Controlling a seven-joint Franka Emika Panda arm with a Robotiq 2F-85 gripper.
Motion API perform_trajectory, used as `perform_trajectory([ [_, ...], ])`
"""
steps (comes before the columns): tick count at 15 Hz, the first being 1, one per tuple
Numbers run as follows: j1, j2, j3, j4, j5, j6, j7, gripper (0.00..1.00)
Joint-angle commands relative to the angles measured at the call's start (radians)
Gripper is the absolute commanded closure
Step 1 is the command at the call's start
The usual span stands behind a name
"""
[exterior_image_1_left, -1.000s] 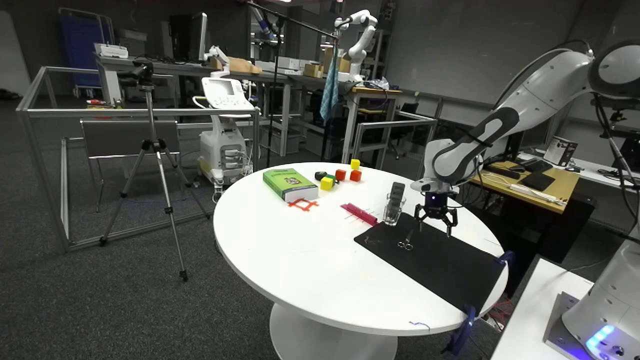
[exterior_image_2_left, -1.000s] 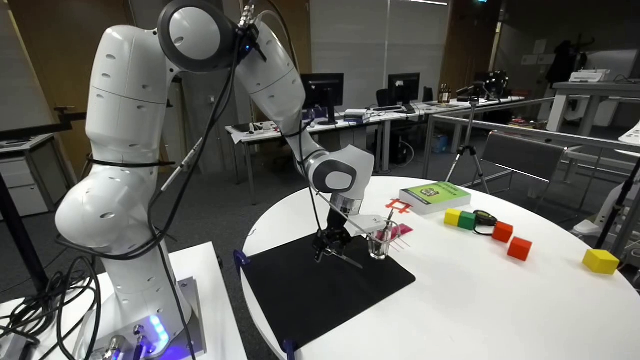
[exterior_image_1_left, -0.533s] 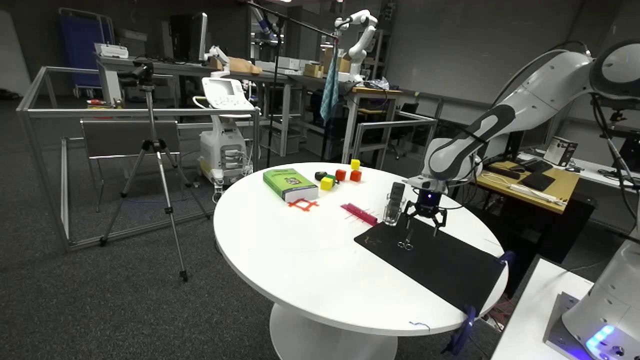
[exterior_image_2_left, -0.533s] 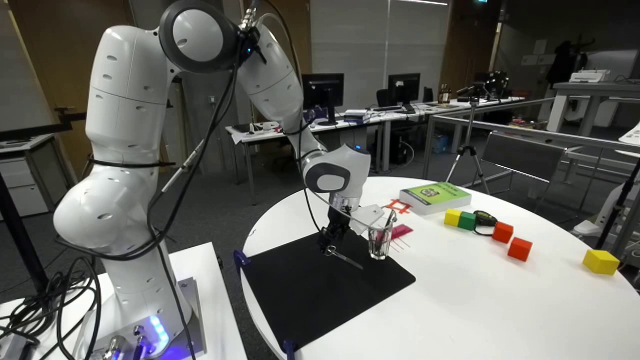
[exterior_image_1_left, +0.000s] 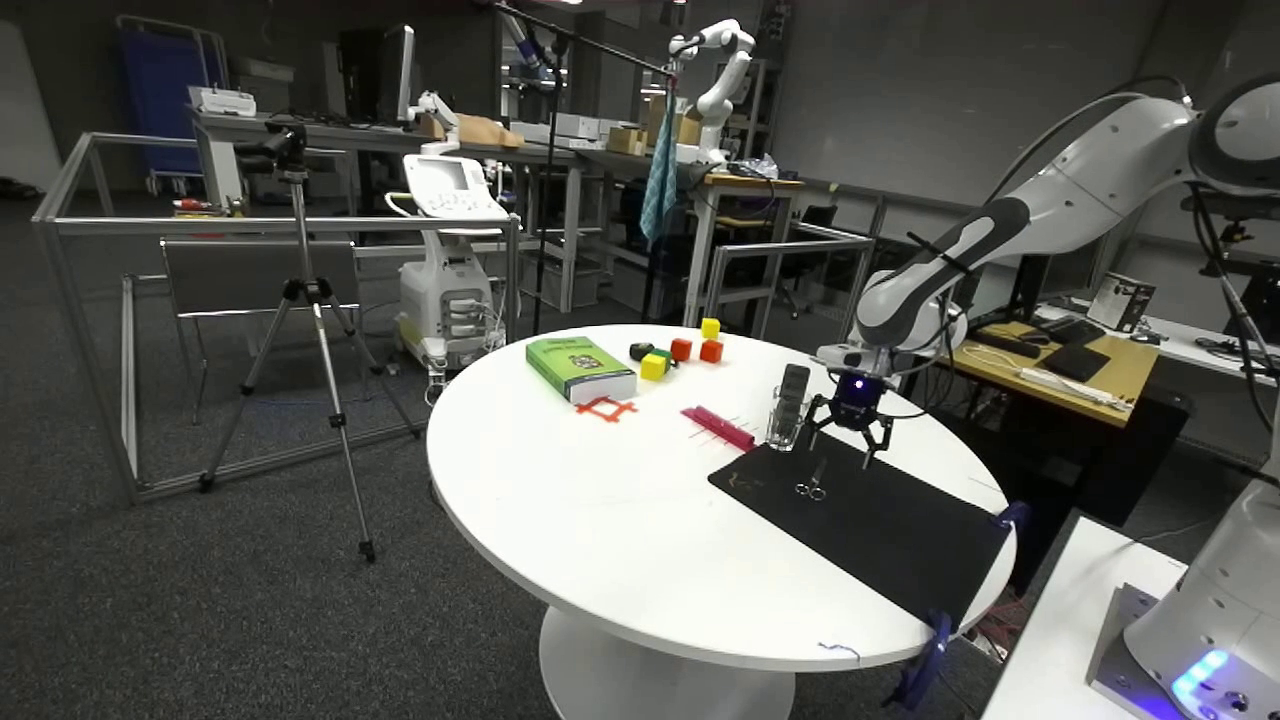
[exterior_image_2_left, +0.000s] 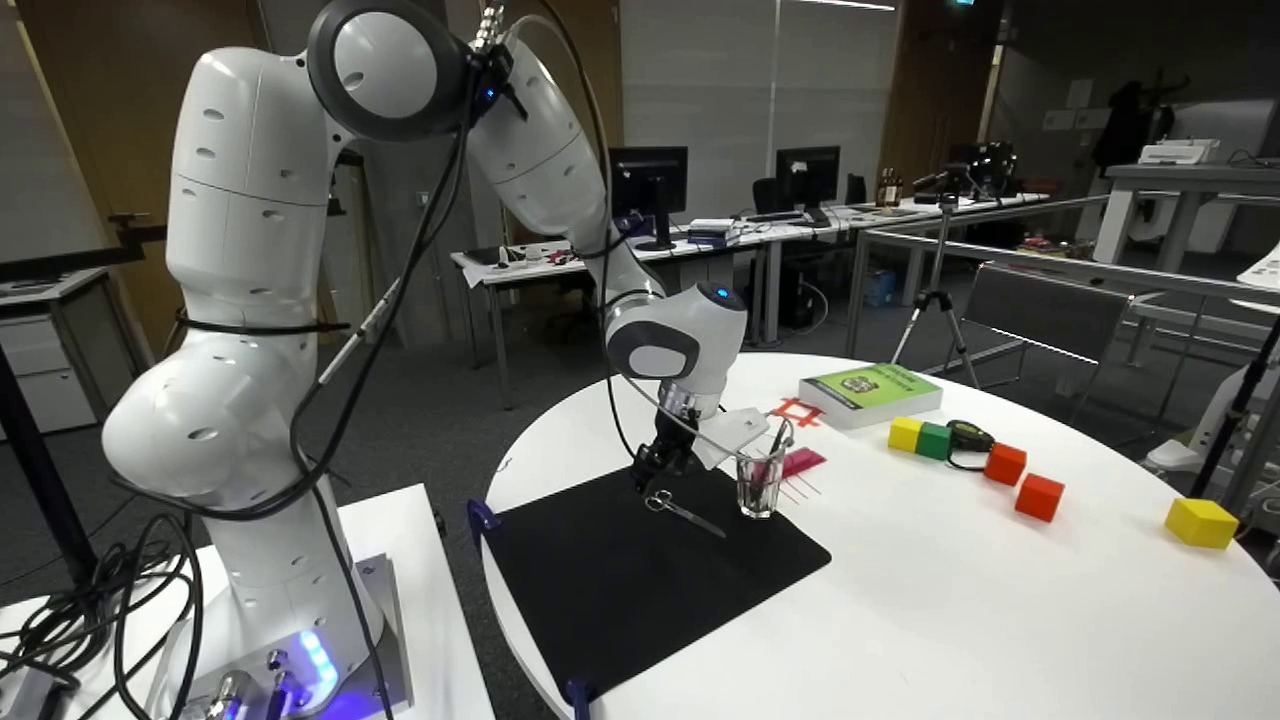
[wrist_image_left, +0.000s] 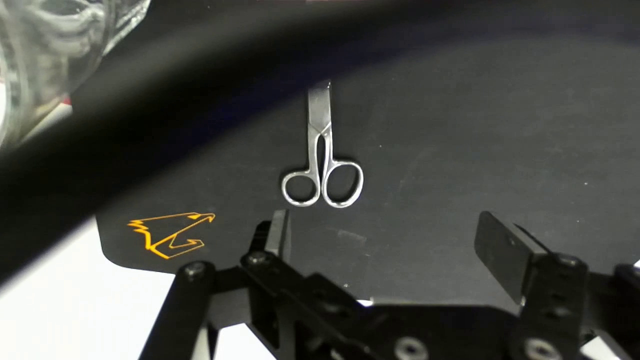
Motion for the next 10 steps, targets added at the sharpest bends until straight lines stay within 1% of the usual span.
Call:
perform_trajectory([
  [1,0.011,-0.005,-0.02,0.001,0.004,0.003,-0.014,0.0],
  [5,0.024,0.006,-0.023,-0.003,-0.019,0.013,-0.01,0.0],
  [10,0.062,0.008,-0.029,-0.017,-0.054,0.107,0.021,0.0],
])
